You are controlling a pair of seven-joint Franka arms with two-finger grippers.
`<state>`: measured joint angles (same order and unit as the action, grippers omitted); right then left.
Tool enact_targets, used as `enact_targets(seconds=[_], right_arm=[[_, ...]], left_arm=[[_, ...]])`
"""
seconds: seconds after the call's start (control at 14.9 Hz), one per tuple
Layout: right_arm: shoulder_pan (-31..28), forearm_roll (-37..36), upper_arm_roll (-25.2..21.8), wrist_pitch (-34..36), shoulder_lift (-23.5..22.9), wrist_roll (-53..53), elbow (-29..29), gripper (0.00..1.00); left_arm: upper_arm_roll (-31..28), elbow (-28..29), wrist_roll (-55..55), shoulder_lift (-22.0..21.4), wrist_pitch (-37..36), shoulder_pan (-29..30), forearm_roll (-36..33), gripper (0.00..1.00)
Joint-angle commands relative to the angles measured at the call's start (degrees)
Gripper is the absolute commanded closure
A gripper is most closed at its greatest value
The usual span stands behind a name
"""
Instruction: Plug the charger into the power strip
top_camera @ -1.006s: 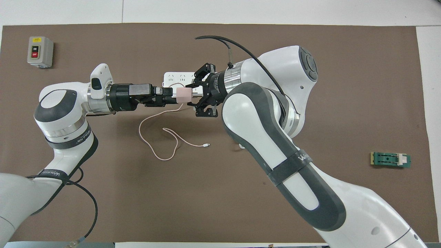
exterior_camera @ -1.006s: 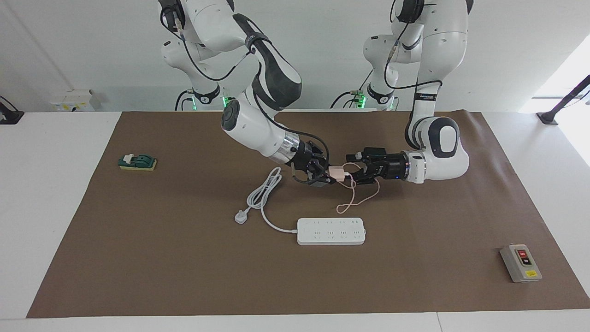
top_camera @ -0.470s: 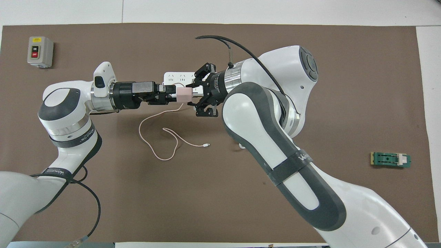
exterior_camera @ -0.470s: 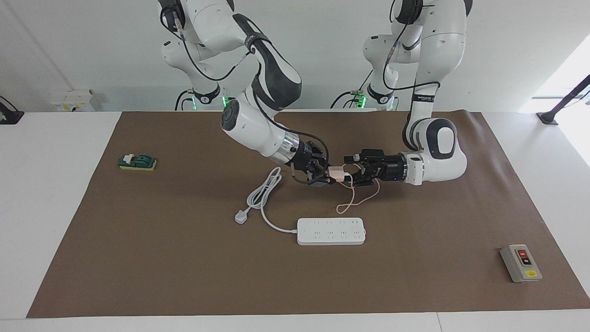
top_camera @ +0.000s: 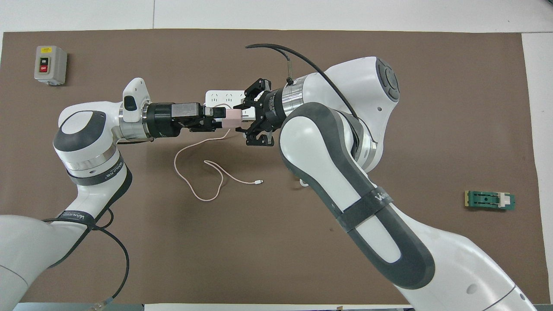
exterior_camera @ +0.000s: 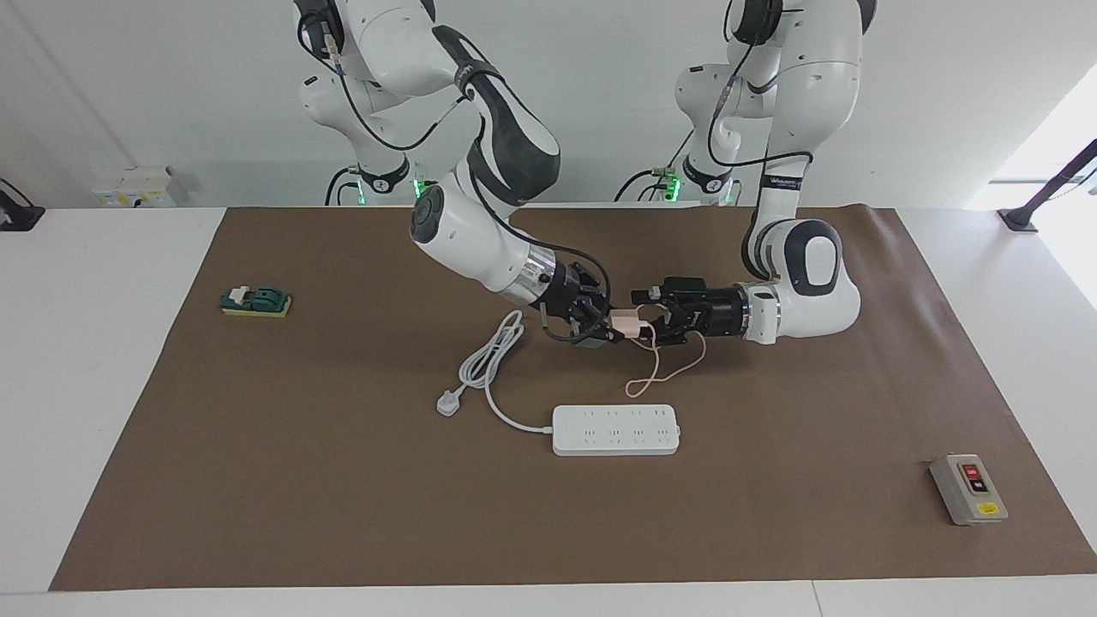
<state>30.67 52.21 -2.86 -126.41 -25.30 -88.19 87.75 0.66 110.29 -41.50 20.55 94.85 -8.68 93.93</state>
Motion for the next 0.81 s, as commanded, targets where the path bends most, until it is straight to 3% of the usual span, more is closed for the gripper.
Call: enact_targets(seconds=[0.0, 0.07, 0.4, 0.74], right_arm=[[-0.43, 0.87, 0.22, 0.28, -0.72, -0.84, -1.35, 1.00], [-0.43, 0.87, 0.22, 0.28, -0.72, -0.84, -1.35, 1.00], [-0.43, 0.87, 0.22, 0.11, -0.72, -0.84, -1.35, 1.00], [-0.08, 0.87, 0.22, -0.07, -0.72, -0.93, -1.35, 1.00]], left_arm=[[-0.57, -0.69, -1.04, 0.89, 0.60, -0.89, 1.17, 0.13], [-0.57, -0.69, -1.39, 0.89, 0.60, -0.90, 1.08, 0.24], [-0.57, -0.69, -1.92, 0.89, 0.51, -0.81, 0.99, 0.99], [-0.57, -0.69, -2.09, 0.89, 0.25, -0.72, 0.64, 1.00]])
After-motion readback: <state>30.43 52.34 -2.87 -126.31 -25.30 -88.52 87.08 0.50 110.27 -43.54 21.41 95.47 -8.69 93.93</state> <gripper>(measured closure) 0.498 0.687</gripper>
